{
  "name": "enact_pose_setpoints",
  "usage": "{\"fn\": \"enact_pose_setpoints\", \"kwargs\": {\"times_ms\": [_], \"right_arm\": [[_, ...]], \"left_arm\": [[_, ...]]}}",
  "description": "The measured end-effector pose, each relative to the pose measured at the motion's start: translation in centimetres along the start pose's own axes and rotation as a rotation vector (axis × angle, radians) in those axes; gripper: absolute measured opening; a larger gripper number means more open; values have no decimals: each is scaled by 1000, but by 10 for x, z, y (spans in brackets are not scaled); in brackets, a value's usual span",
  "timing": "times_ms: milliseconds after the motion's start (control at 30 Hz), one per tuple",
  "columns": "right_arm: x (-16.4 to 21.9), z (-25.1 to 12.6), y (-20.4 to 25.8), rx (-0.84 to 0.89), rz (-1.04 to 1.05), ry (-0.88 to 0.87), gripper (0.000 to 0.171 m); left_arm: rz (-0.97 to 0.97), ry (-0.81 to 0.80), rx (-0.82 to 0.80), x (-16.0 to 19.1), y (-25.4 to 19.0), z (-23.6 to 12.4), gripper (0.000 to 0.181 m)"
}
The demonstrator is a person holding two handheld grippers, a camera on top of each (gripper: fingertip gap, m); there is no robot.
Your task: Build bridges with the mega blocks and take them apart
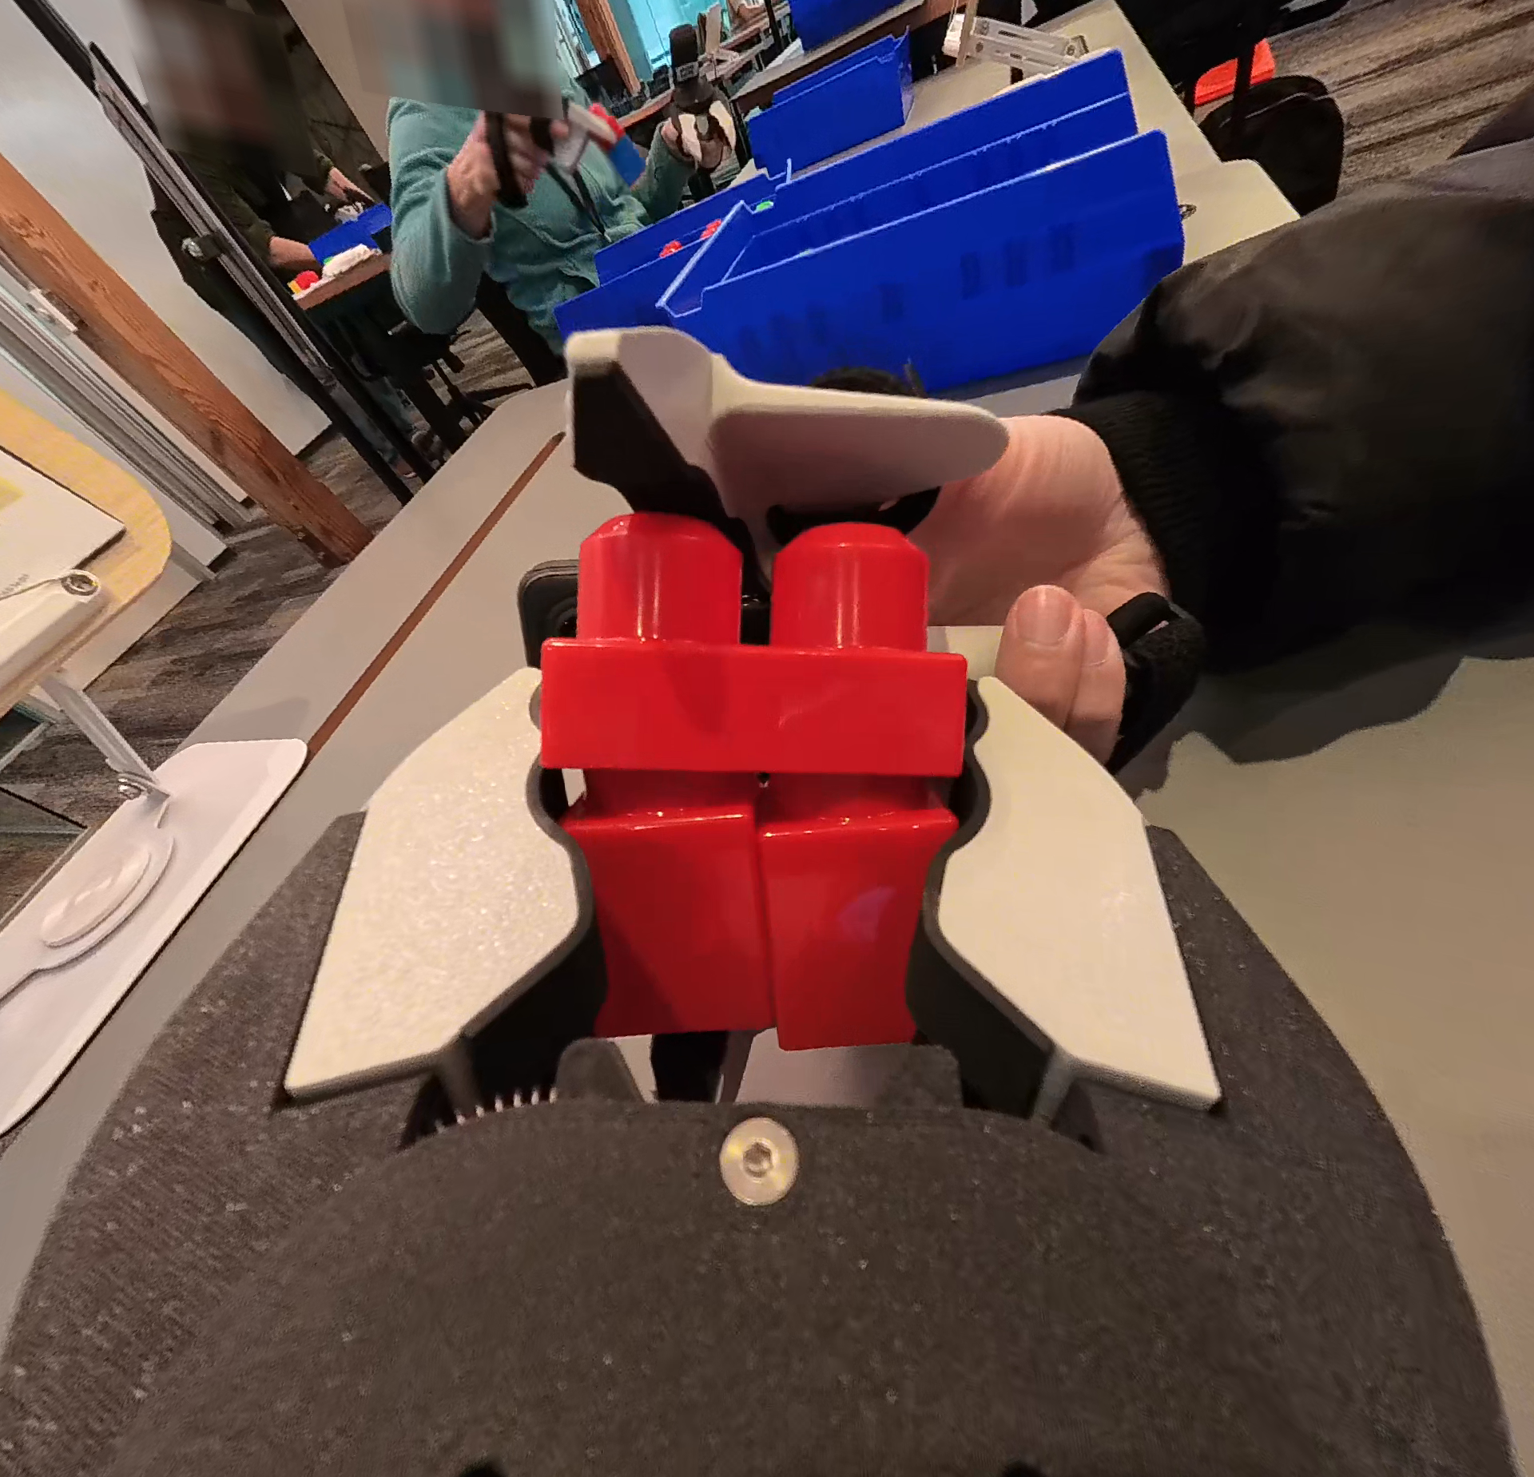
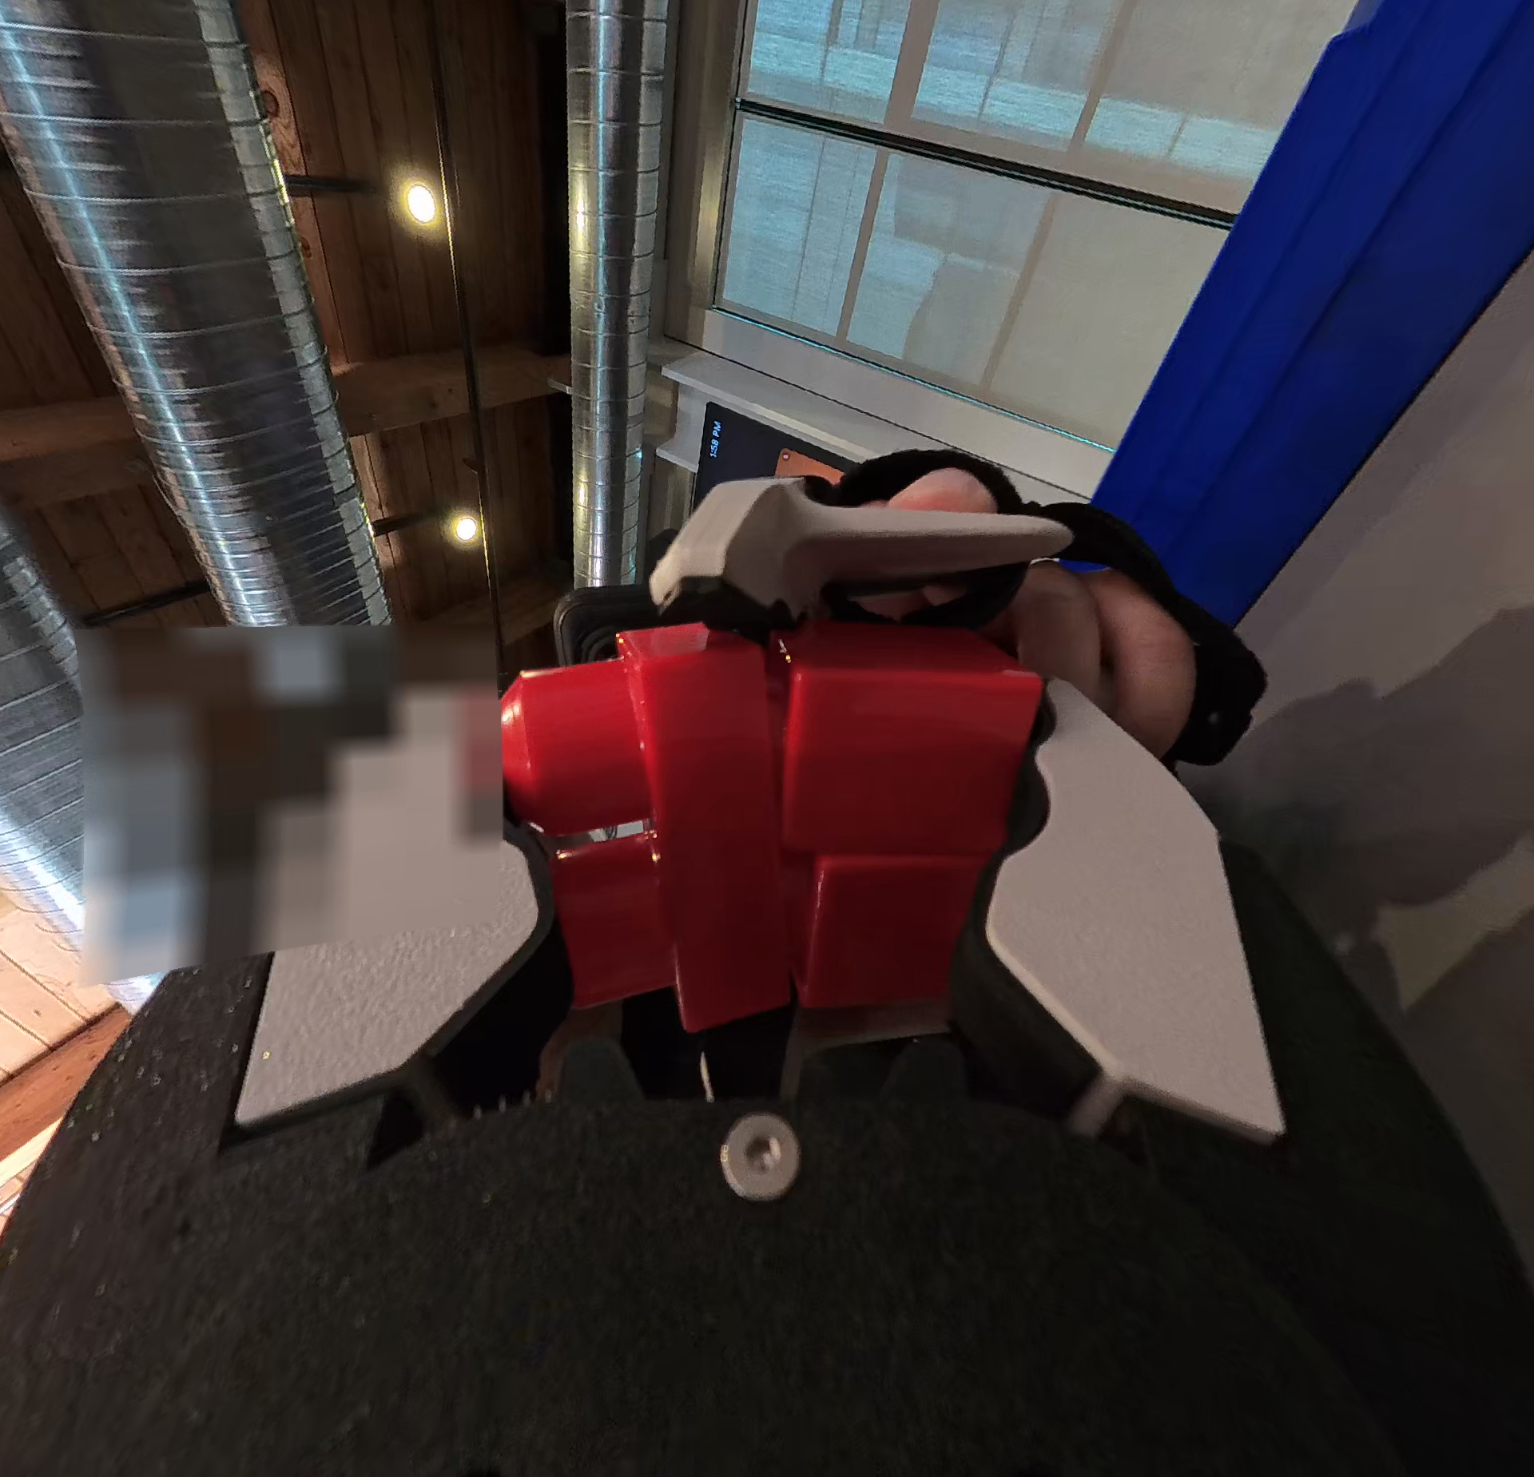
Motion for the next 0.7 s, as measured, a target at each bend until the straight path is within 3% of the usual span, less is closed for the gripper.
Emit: {"fn": "enact_pose_setpoints", "kwargs": {"times_ms": [700], "right_arm": [[5,4,8,40,-103,63,114]], "left_arm": [[-15,-107,2,-8,0,-6,92]]}}
Point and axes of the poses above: each gripper's, where its closed fingertips meet, z out along the fingers, x out of its underside, y = z × x across the jaws, the point moved 6 cm from there along -z, back along the fingers, and after that the axes turned 8 degrees about x, right-handed, at the moved point
